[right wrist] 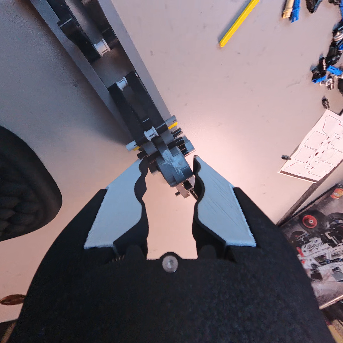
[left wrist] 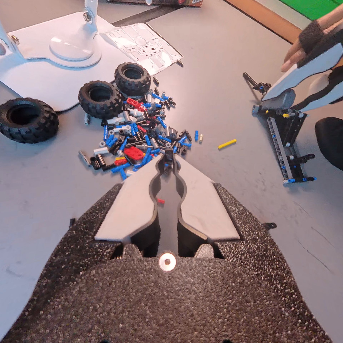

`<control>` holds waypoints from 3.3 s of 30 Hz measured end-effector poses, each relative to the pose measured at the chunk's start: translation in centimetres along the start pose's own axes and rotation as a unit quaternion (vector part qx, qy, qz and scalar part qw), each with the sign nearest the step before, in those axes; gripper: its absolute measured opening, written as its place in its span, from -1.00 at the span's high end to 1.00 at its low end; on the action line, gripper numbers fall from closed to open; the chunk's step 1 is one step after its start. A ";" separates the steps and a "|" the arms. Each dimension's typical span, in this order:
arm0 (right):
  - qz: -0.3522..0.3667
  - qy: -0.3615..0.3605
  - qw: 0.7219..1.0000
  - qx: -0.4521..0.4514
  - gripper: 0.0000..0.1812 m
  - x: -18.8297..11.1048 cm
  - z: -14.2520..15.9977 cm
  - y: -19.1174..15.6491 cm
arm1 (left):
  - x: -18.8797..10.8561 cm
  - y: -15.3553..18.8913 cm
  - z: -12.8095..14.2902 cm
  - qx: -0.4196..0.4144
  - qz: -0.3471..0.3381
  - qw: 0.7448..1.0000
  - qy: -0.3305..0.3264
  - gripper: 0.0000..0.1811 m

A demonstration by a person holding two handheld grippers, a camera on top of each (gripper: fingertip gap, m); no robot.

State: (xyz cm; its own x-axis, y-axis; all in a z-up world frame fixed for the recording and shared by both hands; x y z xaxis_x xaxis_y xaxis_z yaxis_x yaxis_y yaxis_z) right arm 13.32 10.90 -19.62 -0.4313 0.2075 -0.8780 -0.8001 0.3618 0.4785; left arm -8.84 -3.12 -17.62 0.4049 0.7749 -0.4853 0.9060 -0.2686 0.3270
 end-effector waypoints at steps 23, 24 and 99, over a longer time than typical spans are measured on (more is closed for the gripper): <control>-0.024 0.149 0.973 0.176 0.57 2.3 -8.9 6.0 | 1.2 10.7 7.0 0.228 0.175 0.942 -0.171 0.92; -0.032 0.137 0.975 0.170 0.59 3.2 -9.0 5.7 | 0.9 9.9 6.1 0.225 0.156 0.950 -0.151 0.92; 0.011 0.182 0.916 0.356 0.95 7.7 -4.5 16.3 | 0.2 -0.2 1.4 0.148 -0.039 0.988 -0.017 0.61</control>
State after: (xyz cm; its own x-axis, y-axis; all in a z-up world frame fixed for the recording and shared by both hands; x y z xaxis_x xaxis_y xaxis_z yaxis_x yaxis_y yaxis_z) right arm -4.91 14.29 -18.67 -0.6585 -0.0491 -0.7510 -0.3707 0.8895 0.2669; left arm -8.75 -3.72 -18.91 0.3313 0.7819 -0.5282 0.9291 -0.3678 0.0382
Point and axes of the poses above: each gripper's, where its closed fingertips meet, x out along the fingers, z out of its underside, y = z × x across the jaws, the point moved 3 cm from there along -x, back along the fingers, and after that the axes turned 13 degrees about z, right-handed, at the moved point
